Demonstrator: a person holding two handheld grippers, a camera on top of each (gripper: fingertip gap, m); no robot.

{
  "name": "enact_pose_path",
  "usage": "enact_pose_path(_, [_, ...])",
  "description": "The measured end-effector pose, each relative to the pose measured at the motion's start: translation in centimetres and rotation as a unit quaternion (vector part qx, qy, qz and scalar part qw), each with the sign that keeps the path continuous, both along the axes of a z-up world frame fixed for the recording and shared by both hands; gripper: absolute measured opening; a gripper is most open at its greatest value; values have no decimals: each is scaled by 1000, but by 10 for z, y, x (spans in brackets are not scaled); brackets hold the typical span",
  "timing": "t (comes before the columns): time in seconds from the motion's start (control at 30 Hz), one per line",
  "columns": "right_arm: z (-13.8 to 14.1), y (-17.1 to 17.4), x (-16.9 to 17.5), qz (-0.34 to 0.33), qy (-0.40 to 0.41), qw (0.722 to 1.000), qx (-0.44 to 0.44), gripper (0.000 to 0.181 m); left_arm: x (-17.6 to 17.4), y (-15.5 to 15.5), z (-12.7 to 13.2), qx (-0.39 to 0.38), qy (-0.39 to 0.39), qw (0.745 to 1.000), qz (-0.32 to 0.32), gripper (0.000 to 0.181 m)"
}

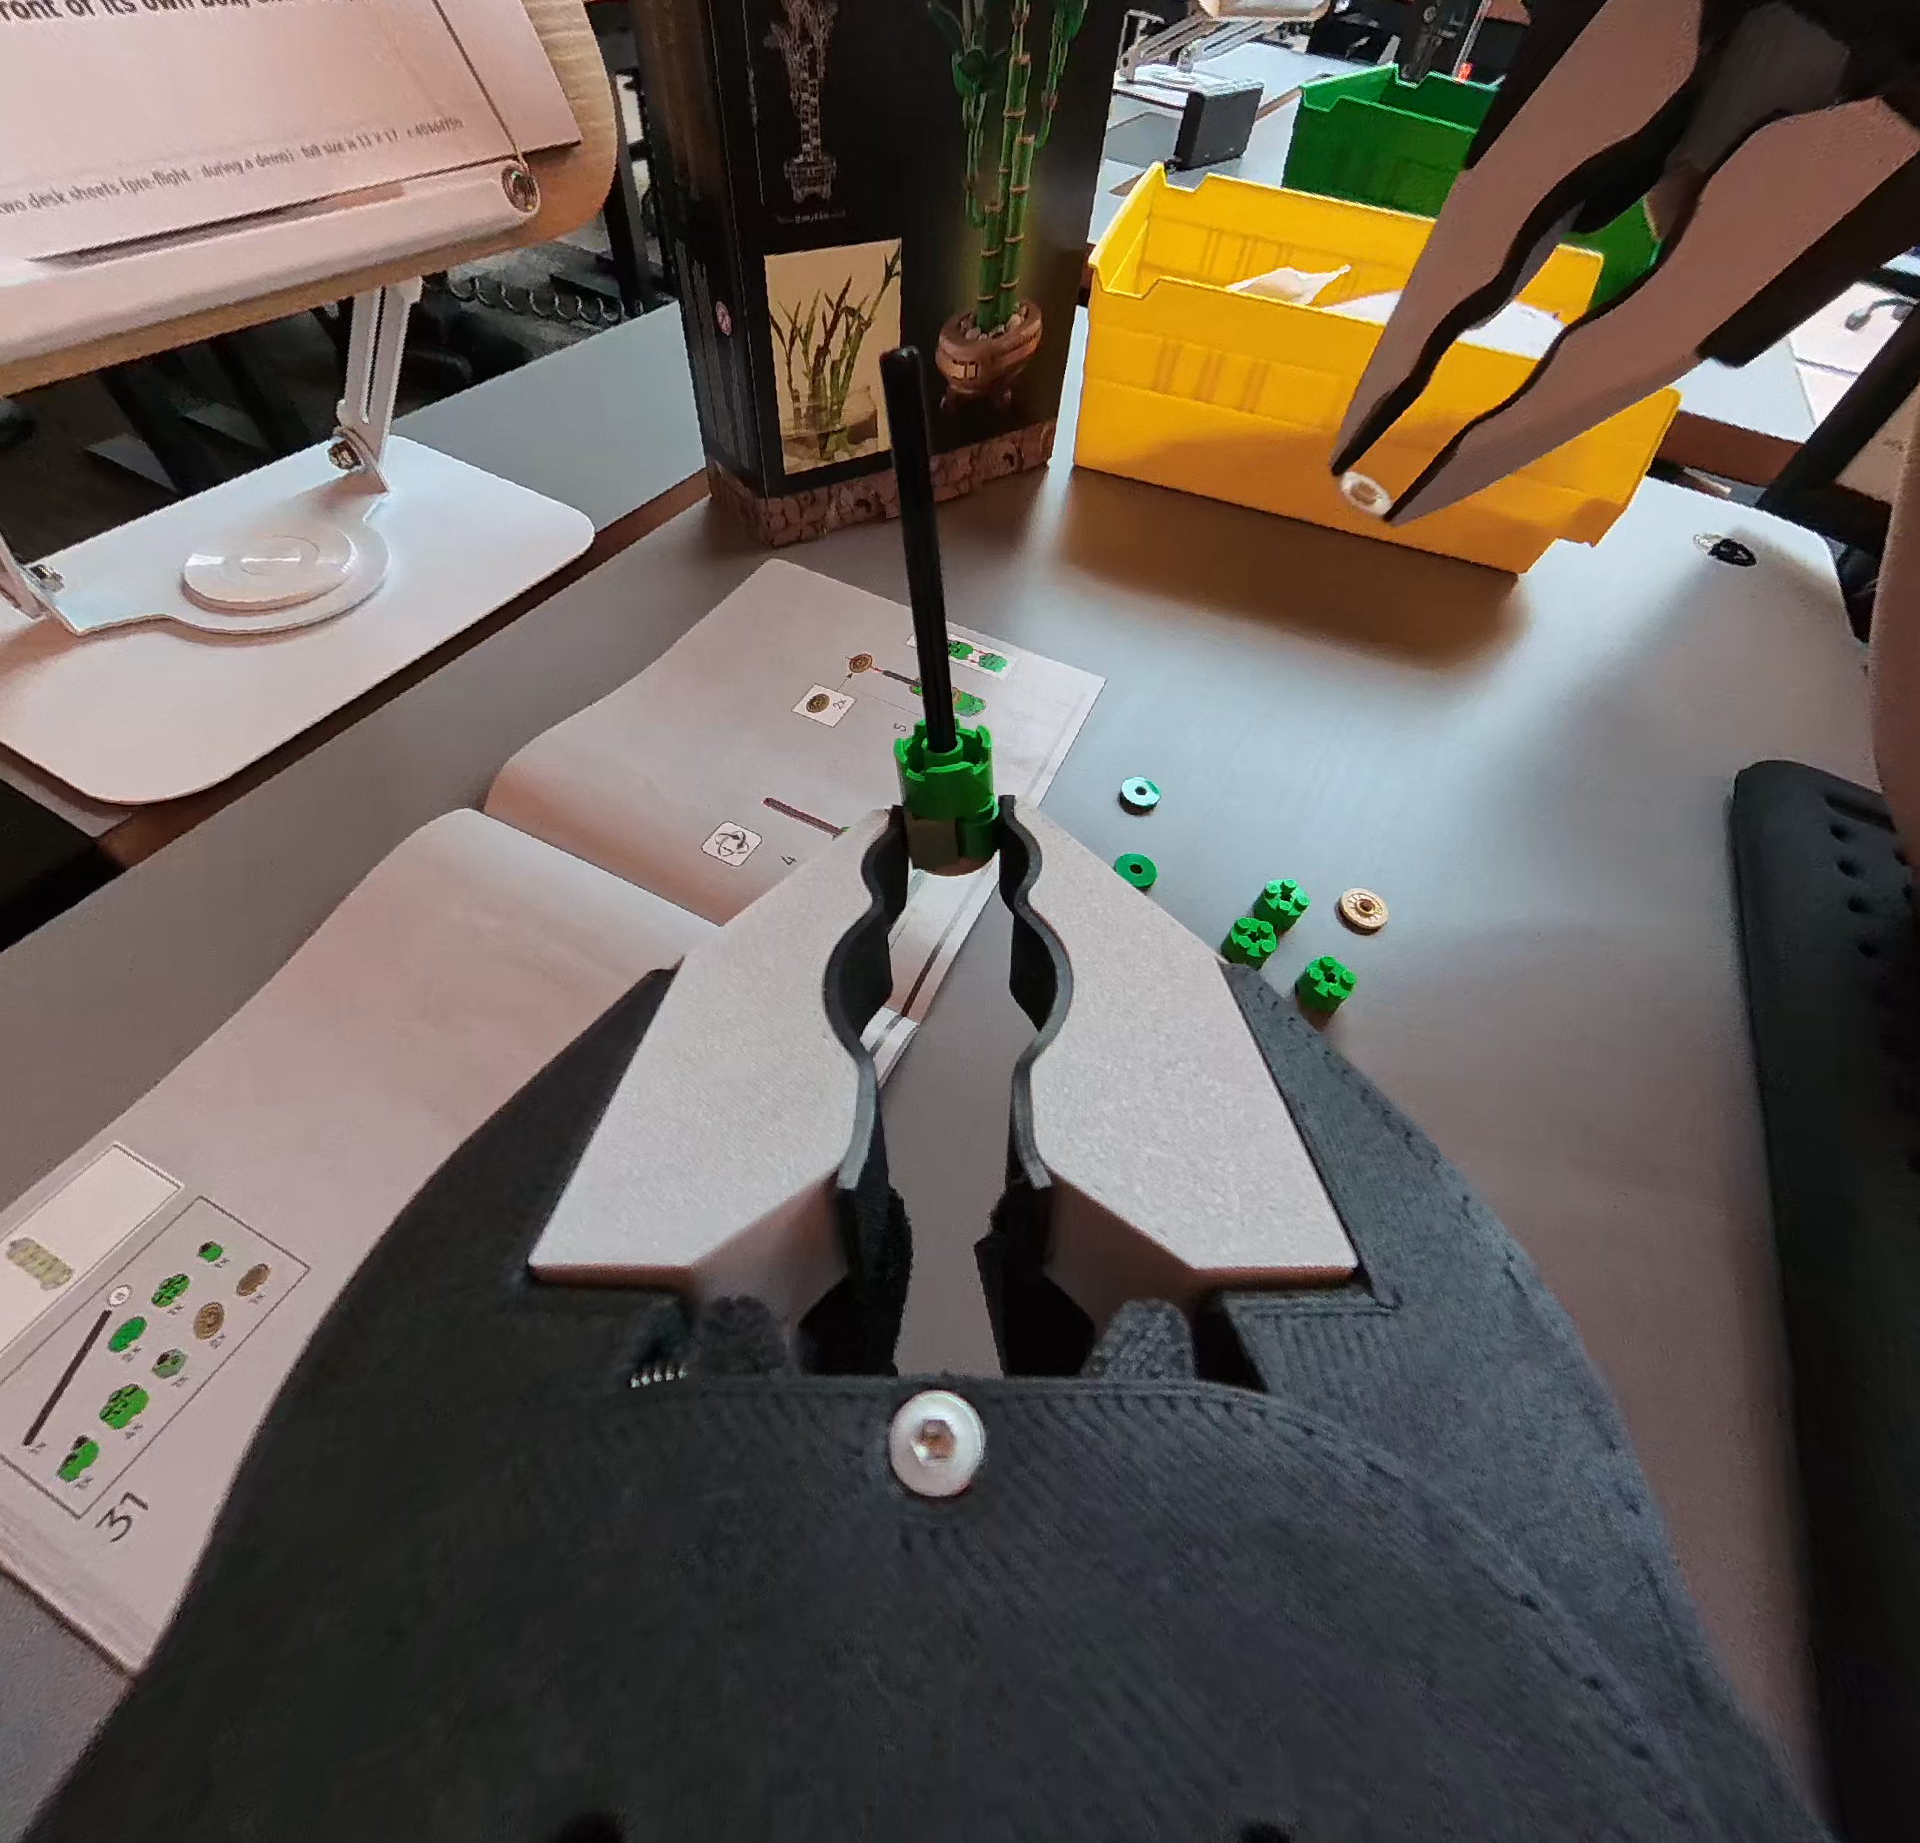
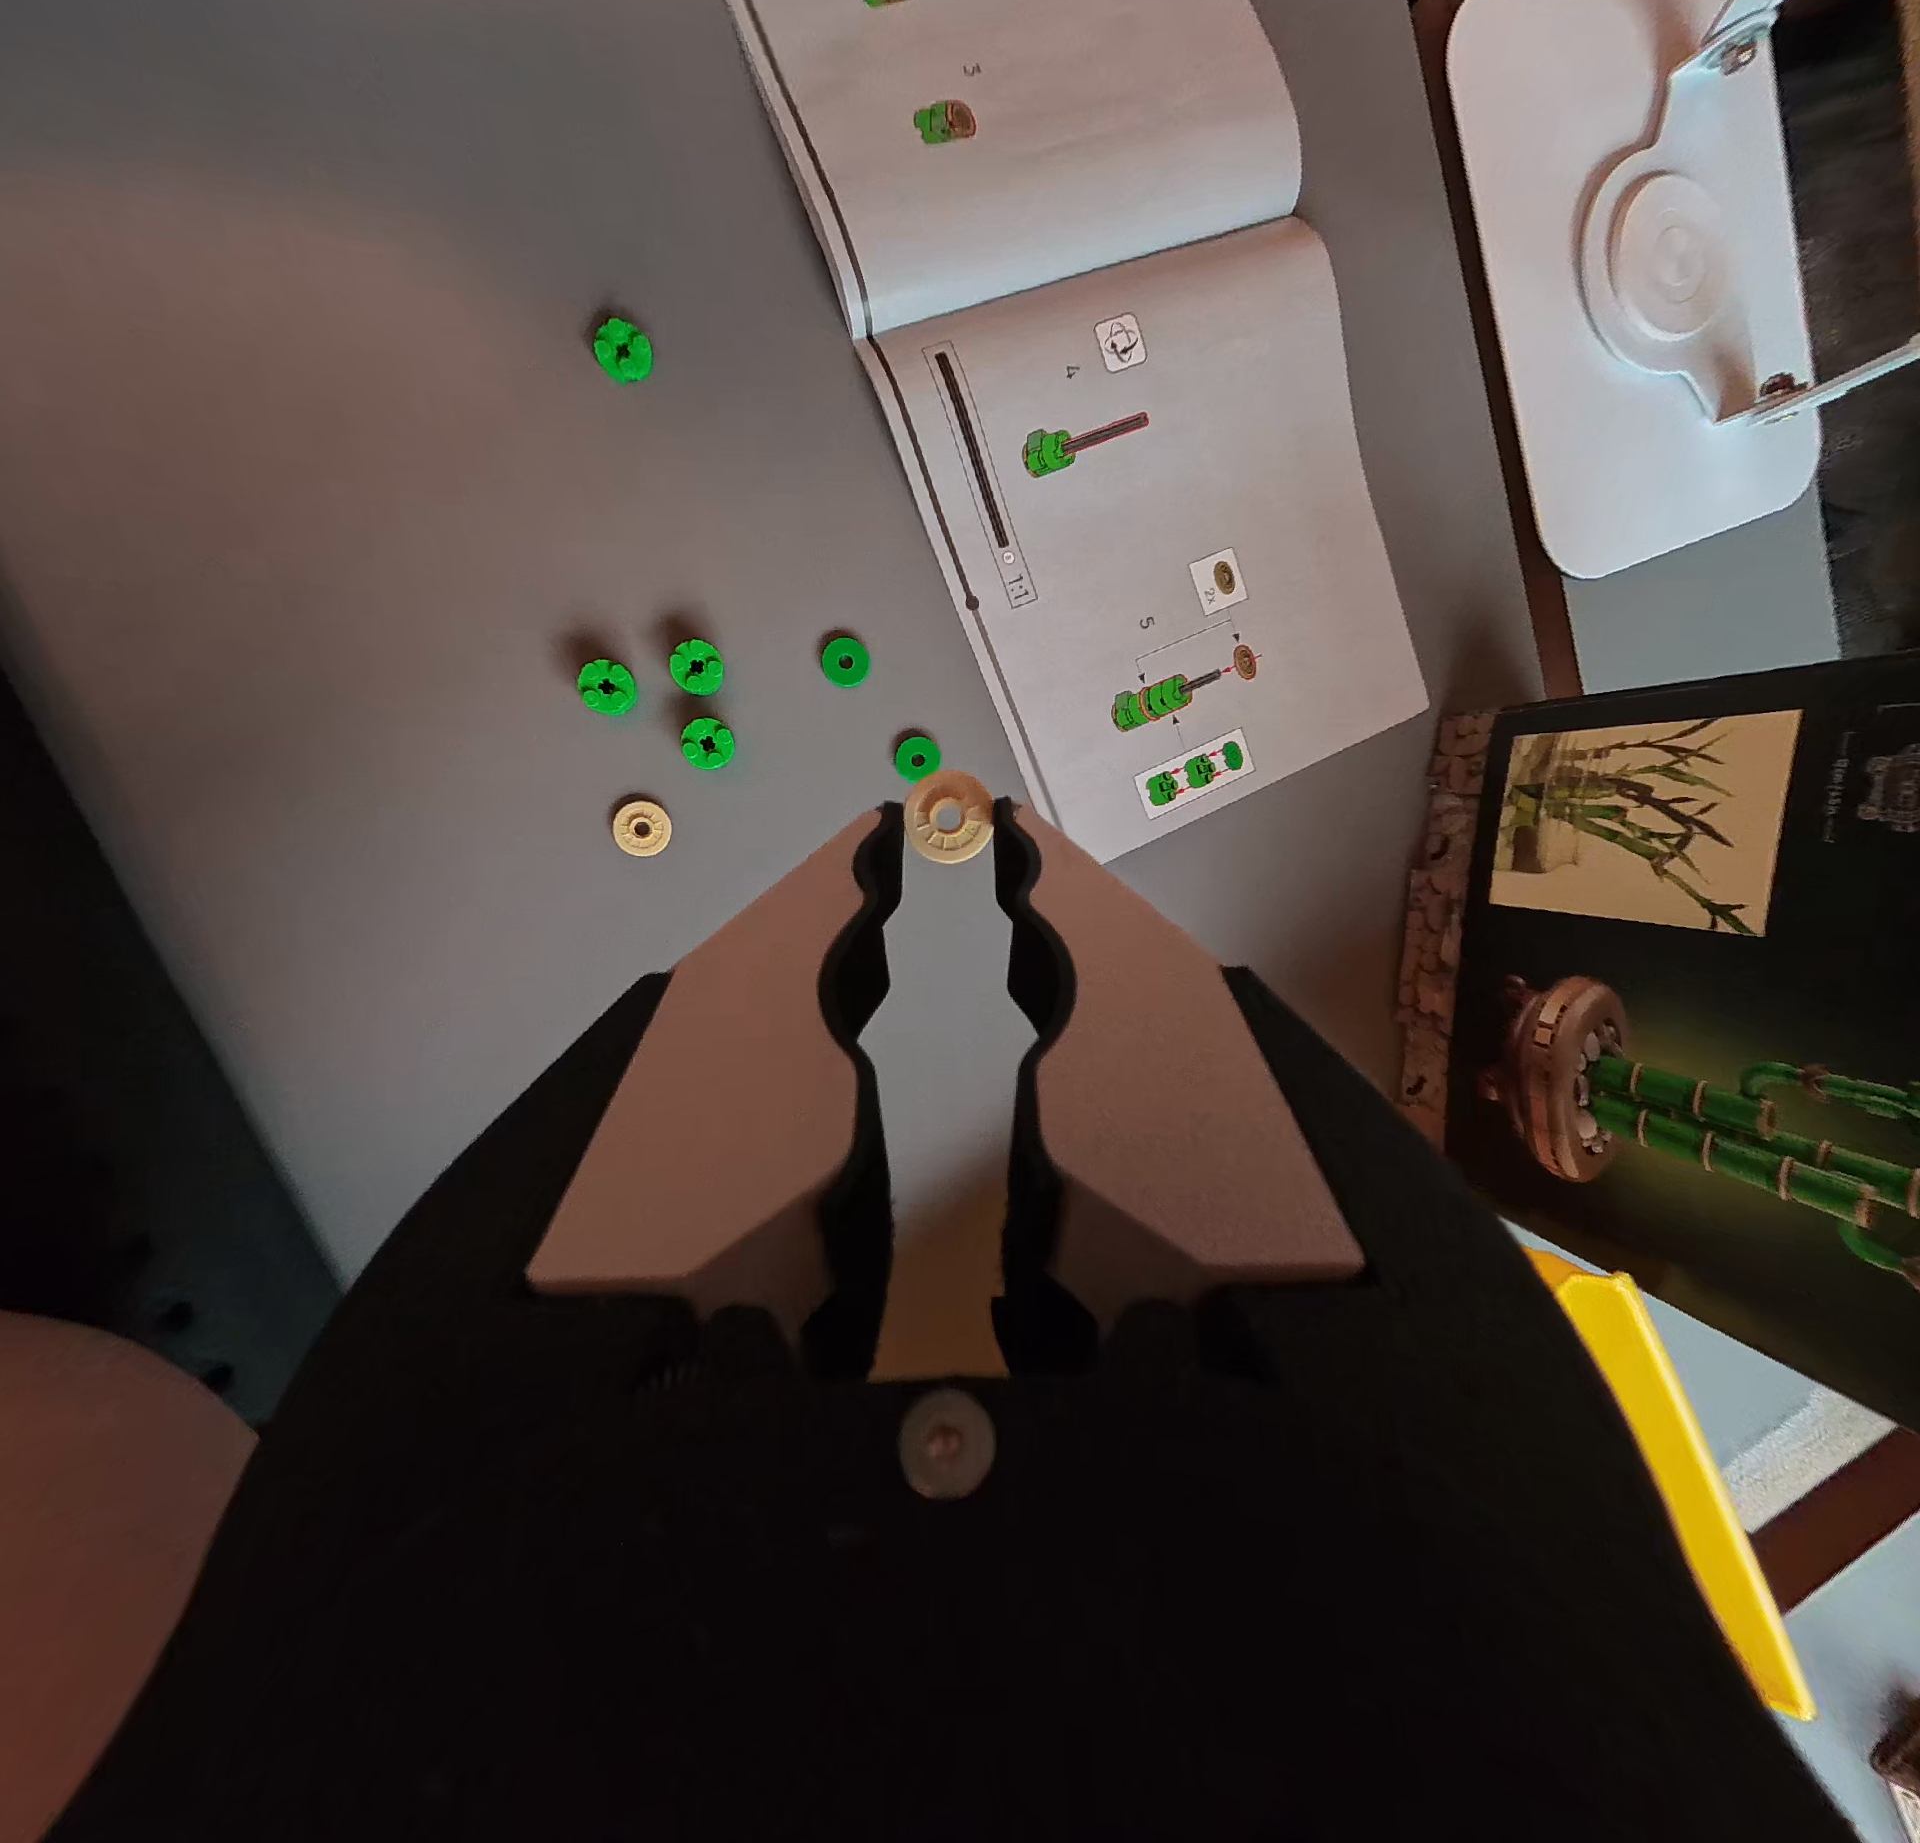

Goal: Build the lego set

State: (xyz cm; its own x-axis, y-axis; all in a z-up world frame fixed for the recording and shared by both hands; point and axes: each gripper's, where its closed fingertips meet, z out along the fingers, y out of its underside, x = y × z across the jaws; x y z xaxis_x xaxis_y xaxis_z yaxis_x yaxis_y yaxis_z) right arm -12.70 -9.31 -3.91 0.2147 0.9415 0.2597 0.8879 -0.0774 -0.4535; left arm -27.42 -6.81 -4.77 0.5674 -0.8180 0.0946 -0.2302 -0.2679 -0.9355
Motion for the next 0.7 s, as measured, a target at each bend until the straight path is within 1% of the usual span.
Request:
enact_pose_path(0.13, [19,-14,-15,33,34,999,18,17,1,-1,-3,-11,6,1000,0,15])
enact_pose_path(0.2, [26,-19,-26,59,21,998,17,17,2,-2,-4,-6,14,1000,-6,15])
enact_pose_path(0.27, [38,-21,-40,94,0,996,6,17,9,-6,0,-1,5,1000,-24,15])
enact_pose_path(0.37, [71,-21,-74,154,10,988,-21,17,13,-10,3,-8,-7,999,-36,15])
enact_pose_path(0.5, [111,-19,-110,209,-8,977,-37,17,9,-10,6,4,3,1000,-30,15])
enact_pose_path(0.6, [128,-19,-132,227,-22,971,-64,16,8,-12,11,17,1,999,-31,15])
enact_pose_path(0.7, [133,-14,-145,229,-42,969,-82,17,7,-13,14,26,4,999,-31,15])
